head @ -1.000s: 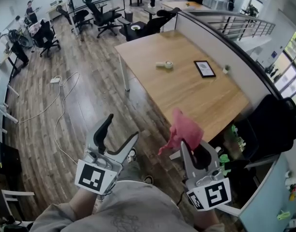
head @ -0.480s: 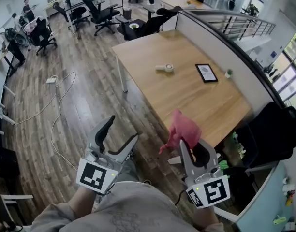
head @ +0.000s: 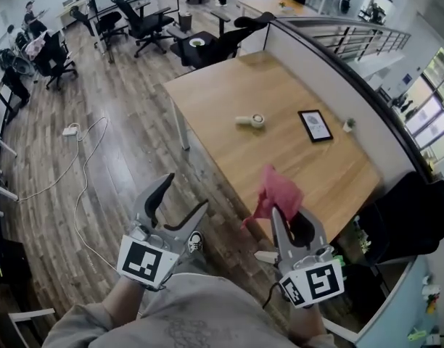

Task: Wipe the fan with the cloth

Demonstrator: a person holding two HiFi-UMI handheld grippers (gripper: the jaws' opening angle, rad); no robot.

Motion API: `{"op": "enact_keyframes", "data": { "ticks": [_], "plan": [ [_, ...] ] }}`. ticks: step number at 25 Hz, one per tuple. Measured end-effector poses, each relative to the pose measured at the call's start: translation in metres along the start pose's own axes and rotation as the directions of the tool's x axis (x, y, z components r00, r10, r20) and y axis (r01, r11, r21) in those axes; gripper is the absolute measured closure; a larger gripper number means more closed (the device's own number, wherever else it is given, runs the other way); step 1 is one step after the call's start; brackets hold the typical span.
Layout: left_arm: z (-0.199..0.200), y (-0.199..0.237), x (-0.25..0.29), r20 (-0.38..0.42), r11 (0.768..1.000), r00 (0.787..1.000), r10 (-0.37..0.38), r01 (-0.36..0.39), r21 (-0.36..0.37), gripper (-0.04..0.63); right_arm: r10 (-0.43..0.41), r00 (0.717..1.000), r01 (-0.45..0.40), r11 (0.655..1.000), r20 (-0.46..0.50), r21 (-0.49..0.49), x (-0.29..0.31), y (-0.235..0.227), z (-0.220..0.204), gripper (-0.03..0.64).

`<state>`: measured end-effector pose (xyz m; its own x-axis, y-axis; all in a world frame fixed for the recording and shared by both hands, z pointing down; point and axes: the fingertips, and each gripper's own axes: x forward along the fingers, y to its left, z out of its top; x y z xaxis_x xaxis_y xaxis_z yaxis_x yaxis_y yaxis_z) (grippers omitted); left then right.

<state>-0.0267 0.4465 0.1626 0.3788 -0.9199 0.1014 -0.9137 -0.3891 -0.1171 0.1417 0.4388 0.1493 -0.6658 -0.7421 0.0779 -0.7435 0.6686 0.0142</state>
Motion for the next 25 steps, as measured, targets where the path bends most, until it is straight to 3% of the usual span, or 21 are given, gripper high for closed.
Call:
{"op": "enact_keyframes", "data": {
  "ticks": [9, 15, 21, 25],
  "plan": [
    [0.002, 0.105, 0.069, -0.002, 0.998, 0.998, -0.063, 0.063, -0.004, 0.276, -0.071, 0.997, 0.071, 0.997, -0.025, -0.005, 0.119, -0.017, 0.016, 0.537],
    [-0.012, 0.159, 0.111, -0.021, 0.991, 0.995, -0.100, 0.101, 0.089, 0.276, -0.133, 0.990, 0.133, 0.991, -0.039, 0.004, 0.172, -0.031, 0.010, 0.537],
    [-0.019, 0.184, 0.145, -0.008, 0.980, 0.987, -0.161, 0.160, 0.115, 0.276, -0.185, 0.979, 0.187, 0.982, -0.086, 0.017, 0.199, -0.051, -0.004, 0.537],
    [-0.030, 0.187, 0.162, -0.034, 0.977, 0.981, -0.191, 0.193, 0.088, 0.276, -0.217, 0.968, 0.221, 0.975, -0.122, 0.020, 0.209, -0.064, -0.014, 0.537]
  ]
}}
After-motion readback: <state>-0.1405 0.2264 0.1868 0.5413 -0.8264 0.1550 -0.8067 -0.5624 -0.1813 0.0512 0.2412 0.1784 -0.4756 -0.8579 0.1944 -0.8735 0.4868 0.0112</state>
